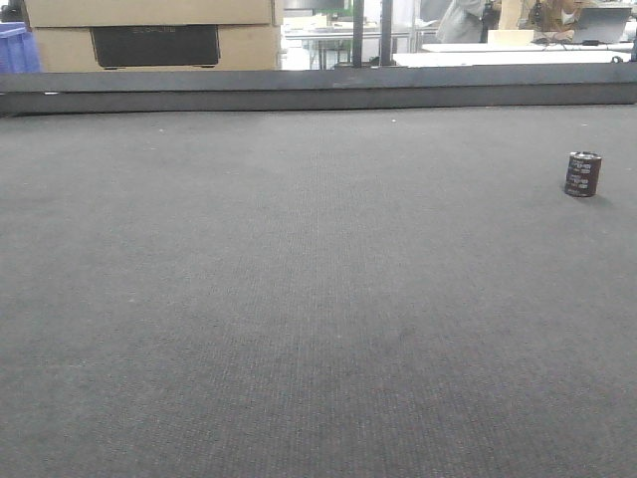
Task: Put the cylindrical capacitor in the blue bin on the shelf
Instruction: 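Grasp the brown cylindrical capacitor with the right gripper and lift it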
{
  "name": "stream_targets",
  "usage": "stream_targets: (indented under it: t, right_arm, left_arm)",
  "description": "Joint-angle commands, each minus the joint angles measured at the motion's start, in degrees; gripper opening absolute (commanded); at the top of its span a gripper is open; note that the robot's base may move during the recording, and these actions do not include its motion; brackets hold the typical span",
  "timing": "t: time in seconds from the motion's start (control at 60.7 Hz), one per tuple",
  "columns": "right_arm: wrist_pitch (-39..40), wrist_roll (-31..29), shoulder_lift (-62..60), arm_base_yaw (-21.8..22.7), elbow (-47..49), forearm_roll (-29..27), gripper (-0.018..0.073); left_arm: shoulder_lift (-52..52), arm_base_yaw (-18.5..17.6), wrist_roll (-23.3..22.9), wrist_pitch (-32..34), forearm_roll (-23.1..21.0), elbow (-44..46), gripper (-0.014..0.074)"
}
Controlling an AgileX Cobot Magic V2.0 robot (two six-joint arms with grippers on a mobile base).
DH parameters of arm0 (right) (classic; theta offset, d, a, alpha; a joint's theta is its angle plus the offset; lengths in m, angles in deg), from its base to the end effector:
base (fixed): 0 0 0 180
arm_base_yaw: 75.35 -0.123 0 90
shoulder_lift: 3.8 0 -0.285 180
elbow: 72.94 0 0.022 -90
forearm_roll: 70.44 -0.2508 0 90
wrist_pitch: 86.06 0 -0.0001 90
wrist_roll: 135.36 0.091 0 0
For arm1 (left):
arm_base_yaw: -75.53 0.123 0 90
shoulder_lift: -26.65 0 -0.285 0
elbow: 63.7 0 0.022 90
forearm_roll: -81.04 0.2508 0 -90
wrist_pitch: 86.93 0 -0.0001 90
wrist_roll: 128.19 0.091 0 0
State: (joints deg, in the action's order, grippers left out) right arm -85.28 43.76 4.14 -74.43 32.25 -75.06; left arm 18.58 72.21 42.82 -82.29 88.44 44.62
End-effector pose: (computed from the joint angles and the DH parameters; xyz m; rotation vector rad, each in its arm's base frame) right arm 0.0539 -0.0010 0.2285 0.0591 1.4296 0.0397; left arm 0.0485 -0.0038 0.2525 0.0284 1.3117 -0.0802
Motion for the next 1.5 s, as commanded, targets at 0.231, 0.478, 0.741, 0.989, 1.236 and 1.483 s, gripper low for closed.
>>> stream_targets:
  t: [0.231, 0.478, 0.741, 0.989, 1.236, 1.483]
  right_arm:
    - [-10.82, -0.15, 6.87, 0.00, 24.46, -0.46, 0.0079]
    - [-7.70, -0.15, 23.48, 0.00, 29.92, -0.46, 0.0569]
    - [-1.74, -0.15, 40.67, -0.11, 29.80, -0.46, 0.0571]
    - [16.78, -0.15, 60.44, -0.11, 24.27, 1.63, 0.0571]
    - [43.99, -0.15, 81.00, -0.11, 23.44, 6.40, 0.0571]
    - [51.23, -0.15, 97.53, 0.01, 30.35, 6.40, 0.0571]
  left_arm:
    - [-13.34, 0.24, -0.02, -20.74, 5.98, 24.86, 0.0124]
    - [-23.78, 0.24, -0.02, -24.09, 4.46, 30.71, 0.0457]
    - [-25.19, -1.93, -0.02, -25.28, 0.44, 30.71, 0.0602]
    - [-25.19, -2.28, -0.02, -25.28, 0.30, 30.71, 0.0602]
    - [-25.19, -2.28, -0.02, -25.28, 0.30, 30.71, 0.0602]
    - [-25.19, -2.28, -0.02, -25.28, 0.30, 30.71, 0.0602]
